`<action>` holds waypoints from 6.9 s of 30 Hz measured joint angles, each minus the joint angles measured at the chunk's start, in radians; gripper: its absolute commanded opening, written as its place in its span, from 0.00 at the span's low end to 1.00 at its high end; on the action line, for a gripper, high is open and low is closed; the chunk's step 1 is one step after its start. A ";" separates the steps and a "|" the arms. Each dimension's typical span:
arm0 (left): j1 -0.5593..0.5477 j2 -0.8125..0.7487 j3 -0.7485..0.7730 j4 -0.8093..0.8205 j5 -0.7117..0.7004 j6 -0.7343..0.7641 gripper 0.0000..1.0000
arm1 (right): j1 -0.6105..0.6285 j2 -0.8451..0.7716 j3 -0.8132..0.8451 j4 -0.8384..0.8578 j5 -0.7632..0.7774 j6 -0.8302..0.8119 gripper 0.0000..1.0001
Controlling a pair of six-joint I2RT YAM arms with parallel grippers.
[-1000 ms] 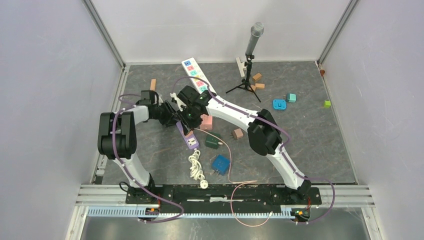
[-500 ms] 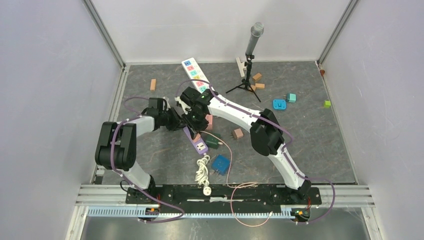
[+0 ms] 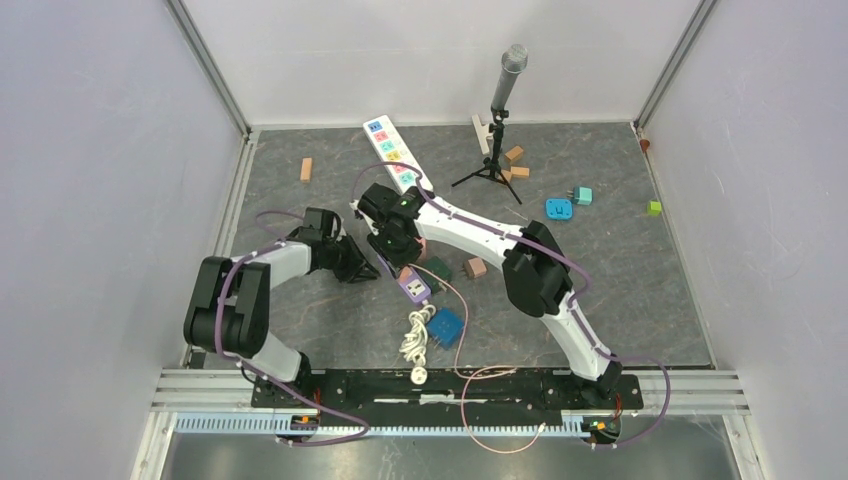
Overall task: Insert the plug
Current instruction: Insert the plug into the socket, then pick up the plug from the center of the board.
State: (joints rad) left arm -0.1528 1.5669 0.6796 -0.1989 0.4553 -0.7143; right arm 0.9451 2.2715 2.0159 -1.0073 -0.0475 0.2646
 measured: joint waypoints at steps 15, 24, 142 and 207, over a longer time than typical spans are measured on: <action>0.000 -0.216 0.086 -0.273 -0.235 0.081 0.80 | 0.015 0.035 0.043 -0.026 0.032 -0.032 0.00; 0.000 -0.346 0.086 -0.324 -0.307 0.114 1.00 | 0.013 0.048 0.062 -0.035 0.016 -0.049 0.04; -0.733 0.200 0.834 -0.476 -0.383 0.774 0.02 | -0.888 -0.983 -1.004 0.261 -0.479 -0.088 0.98; -0.712 -0.231 0.520 -0.306 -0.586 0.444 1.00 | -0.447 -0.731 -0.789 0.375 -0.665 0.023 0.00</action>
State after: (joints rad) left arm -0.8650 1.3357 1.1999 -0.5045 -0.1310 -0.2707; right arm 0.4976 1.5410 1.2266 -0.6327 -0.7120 0.2871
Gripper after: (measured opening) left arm 0.994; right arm 0.332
